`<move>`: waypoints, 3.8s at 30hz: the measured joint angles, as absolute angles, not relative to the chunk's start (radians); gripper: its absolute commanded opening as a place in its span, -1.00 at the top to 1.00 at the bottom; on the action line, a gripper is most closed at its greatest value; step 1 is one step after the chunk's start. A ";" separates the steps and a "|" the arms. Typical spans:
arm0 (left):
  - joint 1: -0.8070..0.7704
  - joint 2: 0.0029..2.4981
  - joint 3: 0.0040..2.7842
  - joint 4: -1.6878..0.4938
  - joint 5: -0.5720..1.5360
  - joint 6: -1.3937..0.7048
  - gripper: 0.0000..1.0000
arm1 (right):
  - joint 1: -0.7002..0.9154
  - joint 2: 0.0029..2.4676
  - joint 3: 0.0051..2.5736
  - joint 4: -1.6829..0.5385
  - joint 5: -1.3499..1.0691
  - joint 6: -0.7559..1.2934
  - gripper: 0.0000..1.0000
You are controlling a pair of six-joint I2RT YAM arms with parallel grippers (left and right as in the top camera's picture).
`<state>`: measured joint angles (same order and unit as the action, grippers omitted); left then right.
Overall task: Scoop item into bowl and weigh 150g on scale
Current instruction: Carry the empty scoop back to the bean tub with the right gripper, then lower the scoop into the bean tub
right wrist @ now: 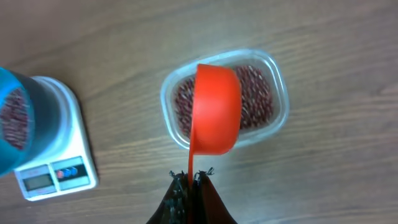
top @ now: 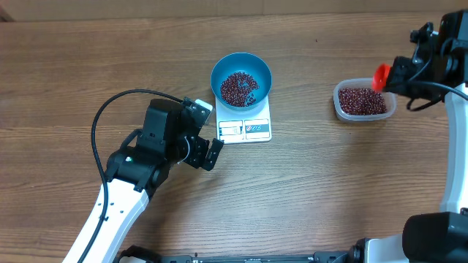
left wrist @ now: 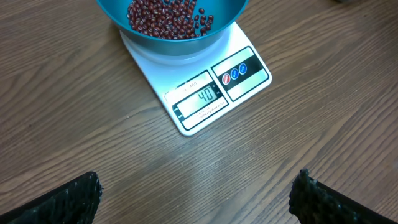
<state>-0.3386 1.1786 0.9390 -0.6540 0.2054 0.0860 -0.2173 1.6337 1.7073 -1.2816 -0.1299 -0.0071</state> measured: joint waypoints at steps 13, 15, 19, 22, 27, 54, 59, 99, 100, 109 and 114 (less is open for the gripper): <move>-0.339 1.179 0.939 -0.654 0.205 0.086 -0.99 | -0.222 1.635 1.603 -1.210 -0.043 -0.007 0.93; -0.339 1.179 0.939 -0.654 0.205 0.086 -0.99 | -0.222 1.635 1.590 -1.197 -0.039 -0.007 0.93; -0.339 1.179 0.939 -0.654 0.205 0.086 -0.99 | -0.222 1.636 1.557 -1.188 -0.035 -0.007 0.93; -0.339 1.179 0.939 -0.654 0.205 0.086 -0.99 | -0.222 1.636 1.548 -1.182 -0.033 -0.007 0.93; -0.338 1.179 0.939 -0.654 0.205 0.086 -0.99 | -0.222 1.636 1.548 -1.178 -0.033 -0.007 0.93; -0.339 1.179 0.939 -0.654 0.205 0.086 -0.99 | -0.222 1.636 1.548 -1.177 -0.018 -0.007 0.92; -0.339 1.179 0.939 -0.654 0.205 0.086 -0.99 | -0.222 1.636 1.548 -1.177 -0.014 -0.007 0.93; -0.339 1.179 0.939 -0.654 0.205 0.086 -0.99 | -0.222 1.729 1.464 -1.005 0.001 -0.050 0.93; -0.339 1.179 0.939 -0.654 0.205 0.086 -0.99 | -0.222 1.744 1.464 -1.003 0.001 -0.051 0.93; -0.339 1.179 0.939 -0.654 0.205 0.086 -0.99 | -0.222 1.804 1.441 -0.956 -0.020 -0.053 0.93; -0.339 1.179 0.939 -0.654 0.205 0.086 -0.99 | -0.222 1.804 1.426 -0.951 -0.081 -0.053 0.93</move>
<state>-0.3386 1.1786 0.9390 -0.6540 0.2054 0.0860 -0.2218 1.8042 1.4261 -0.9508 -0.0814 -0.0532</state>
